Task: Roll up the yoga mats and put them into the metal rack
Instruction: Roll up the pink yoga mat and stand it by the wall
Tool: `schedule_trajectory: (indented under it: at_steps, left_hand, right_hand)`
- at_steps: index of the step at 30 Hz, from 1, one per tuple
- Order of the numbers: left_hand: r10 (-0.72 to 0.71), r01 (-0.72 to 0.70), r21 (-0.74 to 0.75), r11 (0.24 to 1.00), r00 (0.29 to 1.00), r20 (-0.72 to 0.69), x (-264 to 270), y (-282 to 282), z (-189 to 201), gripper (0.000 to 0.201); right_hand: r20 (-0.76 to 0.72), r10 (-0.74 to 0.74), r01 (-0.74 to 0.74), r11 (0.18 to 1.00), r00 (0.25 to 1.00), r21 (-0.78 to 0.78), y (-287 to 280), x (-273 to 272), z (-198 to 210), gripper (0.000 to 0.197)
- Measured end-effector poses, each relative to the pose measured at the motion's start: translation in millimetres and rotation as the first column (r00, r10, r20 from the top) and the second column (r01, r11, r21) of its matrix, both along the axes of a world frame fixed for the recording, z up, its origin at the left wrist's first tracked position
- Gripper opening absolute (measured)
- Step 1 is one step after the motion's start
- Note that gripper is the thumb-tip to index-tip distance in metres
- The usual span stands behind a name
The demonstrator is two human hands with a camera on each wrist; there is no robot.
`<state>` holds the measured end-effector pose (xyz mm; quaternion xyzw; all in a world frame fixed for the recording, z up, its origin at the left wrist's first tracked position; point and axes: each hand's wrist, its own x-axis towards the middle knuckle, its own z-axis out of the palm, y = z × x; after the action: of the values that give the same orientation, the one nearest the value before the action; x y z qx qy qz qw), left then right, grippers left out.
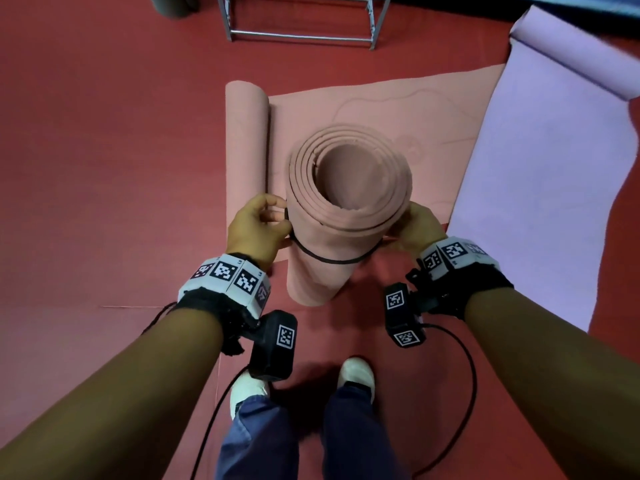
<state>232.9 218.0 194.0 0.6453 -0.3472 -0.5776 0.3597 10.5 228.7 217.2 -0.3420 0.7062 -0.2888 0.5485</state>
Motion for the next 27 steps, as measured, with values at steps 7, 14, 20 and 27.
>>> schedule_trajectory:
  at_steps: [7,14,20,27]
  left_hand:
    - [0.071,-0.073,-0.054,0.996,0.996,-0.047,9,6,-19,0.037]
    - [0.073,-0.080,-0.075,0.994,0.993,-0.097,-3,11,-19,0.041]
    - [0.077,-0.079,-0.144,0.986,0.997,-0.018,-10,7,-29,0.044]
    - [0.021,0.010,-0.155,0.988,0.980,0.195,-8,1,-56,0.046]
  right_hand:
    - [0.209,-0.152,0.168,0.984,0.966,-0.061,4,10,-22,0.046]
    - [0.223,-0.229,0.243,0.969,0.948,-0.038,0,5,-31,0.026]
    - [0.011,-0.116,0.117,0.984,0.993,-0.131,-4,-6,-41,0.043]
    - [-0.316,0.037,-0.056,0.997,0.948,-0.052,-8,-12,-64,0.038]
